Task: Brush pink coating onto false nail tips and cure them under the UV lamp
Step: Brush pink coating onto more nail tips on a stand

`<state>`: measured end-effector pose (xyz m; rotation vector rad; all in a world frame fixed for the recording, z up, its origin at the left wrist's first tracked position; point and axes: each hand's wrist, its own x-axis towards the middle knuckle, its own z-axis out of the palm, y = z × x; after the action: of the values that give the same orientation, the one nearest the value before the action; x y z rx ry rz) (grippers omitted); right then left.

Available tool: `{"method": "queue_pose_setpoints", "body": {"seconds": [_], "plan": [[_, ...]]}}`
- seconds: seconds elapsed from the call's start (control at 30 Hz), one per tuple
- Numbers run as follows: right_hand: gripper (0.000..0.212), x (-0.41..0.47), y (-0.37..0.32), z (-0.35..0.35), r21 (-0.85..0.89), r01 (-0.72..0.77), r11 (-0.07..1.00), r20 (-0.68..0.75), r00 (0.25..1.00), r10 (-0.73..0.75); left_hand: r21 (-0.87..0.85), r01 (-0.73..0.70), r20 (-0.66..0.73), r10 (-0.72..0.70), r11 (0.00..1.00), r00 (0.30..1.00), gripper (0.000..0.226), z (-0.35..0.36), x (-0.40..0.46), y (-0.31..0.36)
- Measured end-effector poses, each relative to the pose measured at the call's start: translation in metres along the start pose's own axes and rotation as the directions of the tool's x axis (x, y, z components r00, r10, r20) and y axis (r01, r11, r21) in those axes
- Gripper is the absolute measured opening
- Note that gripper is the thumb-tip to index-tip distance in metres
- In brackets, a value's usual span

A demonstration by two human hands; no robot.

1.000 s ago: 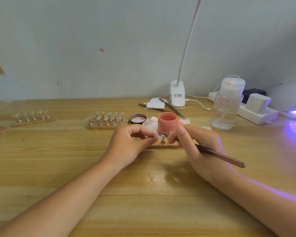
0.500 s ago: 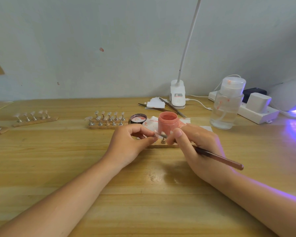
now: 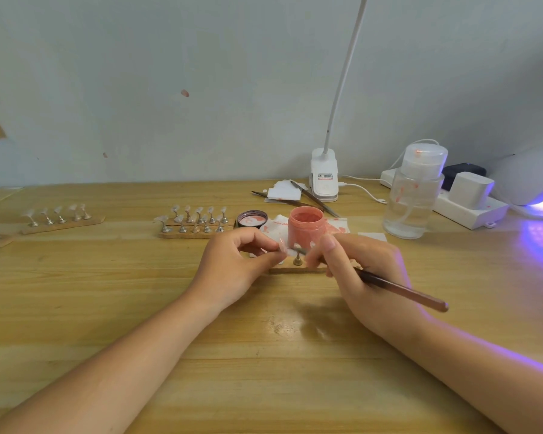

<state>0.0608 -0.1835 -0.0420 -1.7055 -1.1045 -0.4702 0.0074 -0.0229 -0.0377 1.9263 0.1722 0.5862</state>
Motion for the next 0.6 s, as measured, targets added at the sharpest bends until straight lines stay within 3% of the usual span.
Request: {"method": "queue_pose_setpoints", "body": {"seconds": [0.07,0.2,0.3,0.43,0.6], "plan": [[0.033,0.0015,-0.0003,0.0003,-0.031,-0.011,0.999,0.009,1.0,0.011,-0.008,0.013,0.004,-0.013,1.0,1.0,0.012,0.0001,0.0003,0.0],[0.041,-0.0022,0.0015,-0.0004,0.077,-0.055,0.996,0.042,0.998,0.052,-0.05,0.038,0.006,-0.038,0.998,0.999,0.018,-0.0008,-0.0004,0.0003],[0.036,0.0009,-0.0007,-0.0003,0.002,-0.014,1.0,-0.013,1.0,0.014,-0.072,0.044,0.009,-0.044,0.996,0.999,0.018,-0.0008,-0.0004,0.0016],[0.032,0.0002,-0.001,-0.0005,0.049,-0.09,0.995,0.059,0.994,0.087,-0.092,0.054,0.01,-0.054,0.994,0.999,0.017,-0.0004,-0.0007,0.0022],[0.037,0.0011,-0.0008,-0.0011,0.05,-0.059,0.997,0.004,0.998,0.059,-0.125,0.063,0.034,-0.06,0.99,0.998,0.013,-0.0001,-0.001,0.003]]}}
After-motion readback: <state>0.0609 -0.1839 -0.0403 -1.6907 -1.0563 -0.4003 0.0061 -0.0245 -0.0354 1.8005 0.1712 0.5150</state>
